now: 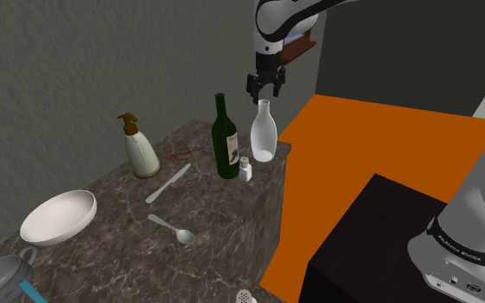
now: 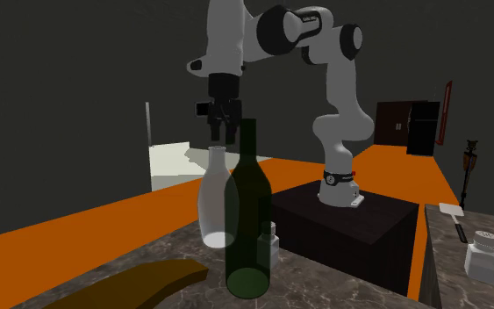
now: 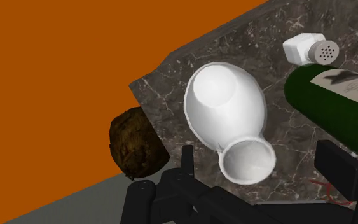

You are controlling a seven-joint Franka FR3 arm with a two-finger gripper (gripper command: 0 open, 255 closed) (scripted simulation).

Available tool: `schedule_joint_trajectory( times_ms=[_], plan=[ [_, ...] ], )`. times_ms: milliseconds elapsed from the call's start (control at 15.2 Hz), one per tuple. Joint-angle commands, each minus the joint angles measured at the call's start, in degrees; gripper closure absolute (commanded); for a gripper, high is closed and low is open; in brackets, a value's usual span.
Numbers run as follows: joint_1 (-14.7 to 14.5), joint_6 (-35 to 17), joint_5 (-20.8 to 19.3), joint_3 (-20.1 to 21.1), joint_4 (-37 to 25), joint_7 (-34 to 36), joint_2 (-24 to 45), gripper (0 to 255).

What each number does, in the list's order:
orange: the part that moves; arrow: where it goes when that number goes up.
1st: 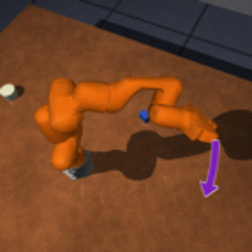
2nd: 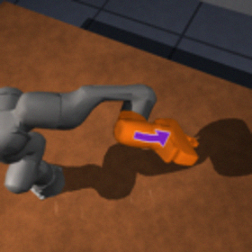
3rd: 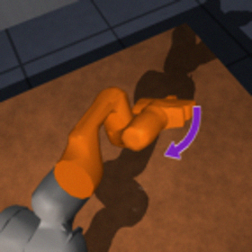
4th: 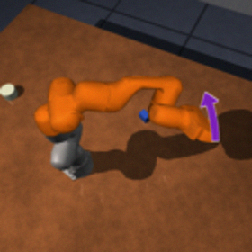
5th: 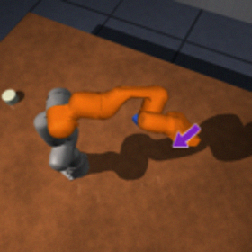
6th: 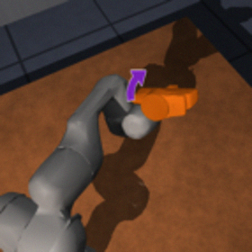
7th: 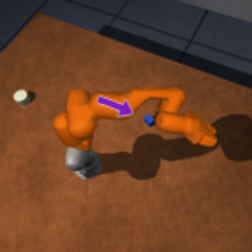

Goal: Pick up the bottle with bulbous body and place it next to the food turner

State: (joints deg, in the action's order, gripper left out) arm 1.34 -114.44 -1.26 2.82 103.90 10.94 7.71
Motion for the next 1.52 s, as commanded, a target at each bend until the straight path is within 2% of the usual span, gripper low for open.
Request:
schedule_joint_trajectory(
  times_ms=[0,396,924,990,1452],
  plan=[
    [0.0,-1.1,-0.3,-0.1,-1.0,0.1,1.9,0],
    [0.0,-5.7,-0.5,-0.1,1.9,0.2,3.6,0],
    [0.0,-5.7,-0.5,-0.1,1.9,0.2,3.6,0],
    [0.0,-5.7,-0.5,-0.1,1.9,0.2,3.6,255],
    [0.0,-5.7,-0.5,-0.1,1.9,0.2,3.6,255]
  ],
)
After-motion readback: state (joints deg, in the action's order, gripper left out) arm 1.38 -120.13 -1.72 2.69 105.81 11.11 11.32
